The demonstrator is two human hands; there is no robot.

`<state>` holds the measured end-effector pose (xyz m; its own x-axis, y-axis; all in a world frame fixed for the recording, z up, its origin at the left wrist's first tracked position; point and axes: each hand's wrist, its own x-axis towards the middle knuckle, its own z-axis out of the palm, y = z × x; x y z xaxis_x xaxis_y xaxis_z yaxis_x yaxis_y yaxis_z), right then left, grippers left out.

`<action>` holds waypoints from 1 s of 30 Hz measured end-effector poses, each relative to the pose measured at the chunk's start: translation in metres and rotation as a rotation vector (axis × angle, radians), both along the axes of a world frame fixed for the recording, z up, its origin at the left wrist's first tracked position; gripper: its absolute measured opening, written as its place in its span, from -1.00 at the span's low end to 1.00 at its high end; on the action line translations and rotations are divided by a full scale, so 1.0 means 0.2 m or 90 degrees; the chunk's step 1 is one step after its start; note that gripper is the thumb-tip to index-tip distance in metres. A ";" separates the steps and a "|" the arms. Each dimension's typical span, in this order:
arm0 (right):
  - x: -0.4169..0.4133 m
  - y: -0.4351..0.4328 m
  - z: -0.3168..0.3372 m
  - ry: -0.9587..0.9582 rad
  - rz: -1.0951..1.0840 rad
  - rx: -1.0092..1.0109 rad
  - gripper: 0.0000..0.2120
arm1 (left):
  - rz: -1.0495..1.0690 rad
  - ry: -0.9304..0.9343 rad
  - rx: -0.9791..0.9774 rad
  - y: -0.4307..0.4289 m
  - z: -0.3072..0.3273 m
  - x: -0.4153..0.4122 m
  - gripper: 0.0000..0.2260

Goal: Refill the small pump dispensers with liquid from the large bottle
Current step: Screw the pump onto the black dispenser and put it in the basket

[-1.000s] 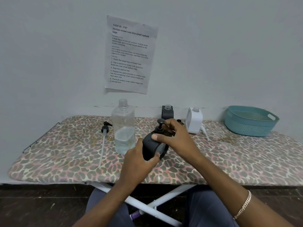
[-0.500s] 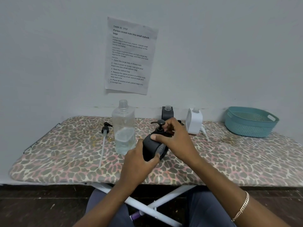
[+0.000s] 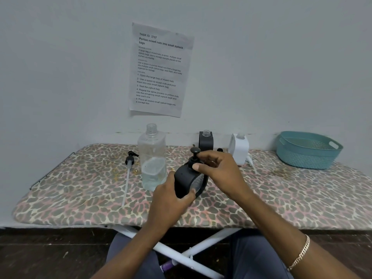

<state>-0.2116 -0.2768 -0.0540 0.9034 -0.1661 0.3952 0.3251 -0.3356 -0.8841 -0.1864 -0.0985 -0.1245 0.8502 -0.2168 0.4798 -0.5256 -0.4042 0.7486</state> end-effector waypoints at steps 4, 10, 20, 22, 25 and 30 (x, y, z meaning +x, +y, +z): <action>-0.01 0.04 -0.03 -0.021 -0.068 -0.022 -0.74 | 0.003 0.001 0.003 0.00 0.00 0.00 -0.62; 0.00 0.02 -0.02 0.002 -0.029 -0.070 -0.76 | 0.003 0.006 -0.001 0.00 0.00 0.00 -0.53; -0.01 0.01 -0.01 0.007 0.033 0.002 -0.72 | 0.012 -0.017 0.016 -0.01 -0.01 0.00 -0.63; -0.01 0.02 -0.01 0.005 0.028 0.018 -0.72 | 0.013 -0.015 0.018 -0.01 -0.01 0.00 -0.64; -0.01 0.03 -0.02 0.004 0.004 0.041 -0.76 | 0.018 -0.019 0.024 -0.01 -0.01 0.01 -0.62; -0.02 0.08 -0.05 -0.010 -0.054 0.048 -0.74 | 0.017 -0.016 0.022 -0.01 -0.01 0.00 -0.65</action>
<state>-0.2162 -0.2611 -0.0637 0.8789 -0.2715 0.3922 0.3118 -0.2953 -0.9031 -0.1862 -0.1007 -0.1261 0.8433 -0.2111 0.4943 -0.5332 -0.4434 0.7205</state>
